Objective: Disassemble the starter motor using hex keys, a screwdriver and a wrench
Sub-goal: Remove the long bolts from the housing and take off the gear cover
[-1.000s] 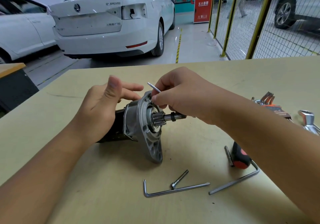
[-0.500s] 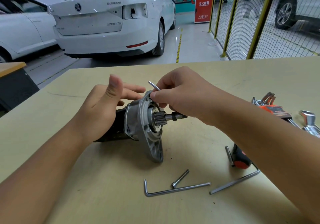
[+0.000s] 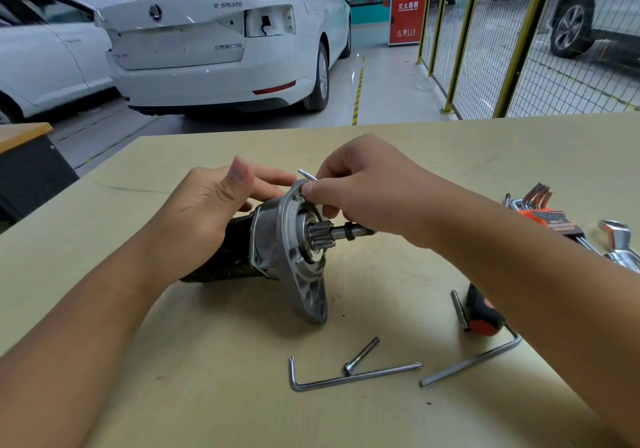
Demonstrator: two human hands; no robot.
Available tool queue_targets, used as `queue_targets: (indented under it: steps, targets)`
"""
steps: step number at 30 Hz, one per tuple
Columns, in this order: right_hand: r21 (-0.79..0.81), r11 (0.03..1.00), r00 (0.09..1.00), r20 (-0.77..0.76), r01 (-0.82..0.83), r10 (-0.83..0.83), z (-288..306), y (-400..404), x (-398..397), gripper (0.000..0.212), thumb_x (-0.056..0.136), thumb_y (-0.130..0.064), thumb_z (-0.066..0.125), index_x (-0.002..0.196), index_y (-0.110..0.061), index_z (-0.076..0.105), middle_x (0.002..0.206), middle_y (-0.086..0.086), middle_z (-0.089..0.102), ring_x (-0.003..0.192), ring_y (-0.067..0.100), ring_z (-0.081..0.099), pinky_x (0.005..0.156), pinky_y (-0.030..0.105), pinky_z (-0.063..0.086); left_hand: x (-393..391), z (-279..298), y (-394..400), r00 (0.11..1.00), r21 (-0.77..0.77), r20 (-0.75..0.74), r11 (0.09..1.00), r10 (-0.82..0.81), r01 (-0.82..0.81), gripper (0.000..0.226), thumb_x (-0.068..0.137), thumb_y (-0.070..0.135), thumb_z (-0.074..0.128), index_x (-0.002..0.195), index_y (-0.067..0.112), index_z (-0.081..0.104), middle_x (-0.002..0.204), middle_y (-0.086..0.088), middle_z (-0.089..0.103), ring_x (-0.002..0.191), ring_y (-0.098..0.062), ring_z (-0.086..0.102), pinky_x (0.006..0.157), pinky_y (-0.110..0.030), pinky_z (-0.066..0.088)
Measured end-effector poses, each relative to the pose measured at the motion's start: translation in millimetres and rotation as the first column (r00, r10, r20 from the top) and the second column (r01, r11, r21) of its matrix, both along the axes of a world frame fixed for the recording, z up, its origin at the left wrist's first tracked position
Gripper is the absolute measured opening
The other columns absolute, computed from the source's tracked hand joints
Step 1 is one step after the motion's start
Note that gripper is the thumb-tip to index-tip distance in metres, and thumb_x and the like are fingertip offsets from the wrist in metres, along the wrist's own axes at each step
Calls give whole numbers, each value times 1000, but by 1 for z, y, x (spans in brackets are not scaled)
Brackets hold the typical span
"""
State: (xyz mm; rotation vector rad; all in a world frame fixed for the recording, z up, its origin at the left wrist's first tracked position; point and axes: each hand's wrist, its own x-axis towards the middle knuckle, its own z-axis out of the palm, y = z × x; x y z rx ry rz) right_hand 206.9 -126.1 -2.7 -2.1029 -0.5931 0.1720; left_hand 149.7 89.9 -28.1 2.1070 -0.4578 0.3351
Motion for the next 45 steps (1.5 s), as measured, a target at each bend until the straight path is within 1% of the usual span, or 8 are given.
queue_targets:
  steps: [4,7,11,16,19,28,36,45]
  targets:
    - [-92,996,991,136,1,12,3,0,-1,32,94,-29,68,67,-12,71,53,0,56,35,4,44,34,15,33,2,-1,1,1000,-10,5,1000,-27,27,83,93,84,30,106,20,81,131,7,73,129,-18,64,103,-42,49]
    - [-151,989,978,205,2,29,4,0,-2,31,95,-29,66,68,-15,70,54,-2,56,40,3,45,35,14,31,2,-1,-3,999,-9,29,999,-34,34,70,99,75,32,104,23,80,128,10,74,125,-14,66,98,-22,51]
    - [-164,986,980,195,-10,42,4,-1,-1,29,94,-23,65,68,-11,69,51,-1,56,38,5,45,34,15,32,1,-1,-9,999,5,52,1000,1,-2,53,103,52,37,101,20,80,120,14,76,114,-8,70,88,-13,51]
    - [-157,987,989,142,-21,44,5,-3,2,29,92,-21,65,67,-8,69,50,0,58,35,7,46,35,18,36,0,1,-9,998,24,42,999,41,-42,53,102,49,40,101,16,81,117,8,77,113,-12,71,89,-18,54]
    - [-156,987,992,114,-40,58,7,-5,4,25,91,-20,65,70,-7,71,63,10,68,38,7,49,37,19,41,0,1,-8,997,33,42,998,58,-60,51,104,44,41,100,15,81,116,5,77,113,-13,71,92,-22,56]
    - [-117,992,998,33,-55,59,7,-5,2,26,89,-20,61,78,2,70,77,26,69,46,18,43,39,25,33,0,1,-5,999,59,32,998,36,-38,43,103,33,46,110,7,80,121,-1,76,118,-17,70,100,-29,54]
    - [-186,978,994,25,-99,105,10,-7,-1,26,94,-25,67,73,-10,71,57,1,59,45,11,49,39,23,37,1,1,-6,999,47,29,998,31,-32,37,102,34,49,103,16,81,117,5,78,115,-14,71,97,-24,53]
    - [-207,973,991,58,-105,119,27,-19,-1,19,82,-20,68,69,-6,70,60,5,62,44,16,38,41,24,29,0,2,-6,999,78,22,996,31,-32,34,101,32,50,106,17,80,116,4,77,113,-10,71,96,-24,54]
